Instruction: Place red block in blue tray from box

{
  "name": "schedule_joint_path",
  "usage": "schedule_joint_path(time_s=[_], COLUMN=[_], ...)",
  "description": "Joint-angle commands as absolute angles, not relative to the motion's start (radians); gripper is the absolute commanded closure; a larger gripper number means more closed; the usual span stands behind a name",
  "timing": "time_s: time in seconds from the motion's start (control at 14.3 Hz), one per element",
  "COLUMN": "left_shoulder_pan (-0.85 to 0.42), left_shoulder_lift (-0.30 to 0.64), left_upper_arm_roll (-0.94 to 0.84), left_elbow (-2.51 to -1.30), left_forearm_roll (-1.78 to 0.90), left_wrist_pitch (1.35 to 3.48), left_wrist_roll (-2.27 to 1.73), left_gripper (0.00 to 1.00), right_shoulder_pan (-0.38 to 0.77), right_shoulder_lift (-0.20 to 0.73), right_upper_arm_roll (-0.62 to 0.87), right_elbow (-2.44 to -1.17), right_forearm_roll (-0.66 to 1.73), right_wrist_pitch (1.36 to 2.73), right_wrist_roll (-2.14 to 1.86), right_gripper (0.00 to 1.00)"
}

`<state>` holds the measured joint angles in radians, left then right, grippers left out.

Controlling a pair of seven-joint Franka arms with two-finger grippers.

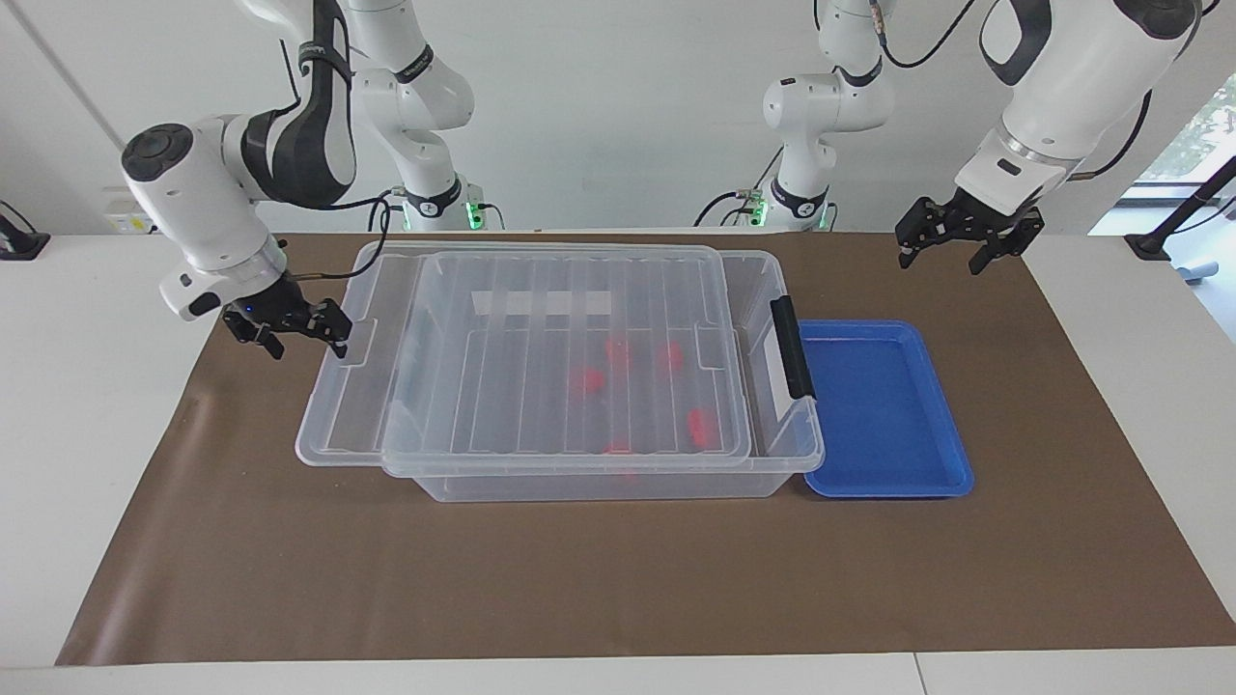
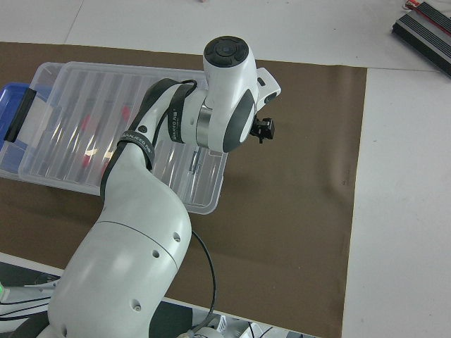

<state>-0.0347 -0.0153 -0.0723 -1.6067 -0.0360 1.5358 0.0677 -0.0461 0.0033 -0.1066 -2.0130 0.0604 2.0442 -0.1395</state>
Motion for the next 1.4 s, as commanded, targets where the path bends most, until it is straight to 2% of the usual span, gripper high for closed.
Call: schedule_joint_path(time_s=[0.0, 0.84, 1.33], left_shoulder_pan=[-0.029, -0.048, -0.294], left_shoulder_lift=[-0.038, -0.046, -0.051], left_upper_arm_roll=[-0.075, -0.084, -0.084], left_elbow=[-1.629, -1.640, -1.808], left_forearm_roll=[-0.018, -0.018, -0.018], left_wrist_pitch=[1.539, 1.572, 1.863], left_wrist_roll=[0.077, 0.068, -0.193], left_gripper=[0.00, 0.00, 0.00], right_shoulder_pan=[-0.057, -0.063, -0.063], right_shoulder_lift=[-0.014, -0.005, 0.005], right_upper_arm_roll=[-0.149, -0.241, -0.296], right_elbow=[-2.034, -2.019, -1.996], right_forearm_roll=[0.066, 0.058, 0.040], right_wrist_pitch=[2.063, 2.066, 2.072], right_wrist_roll=[-0.215, -0.325, -0.410], right_gripper=[0.00, 0.00, 0.00])
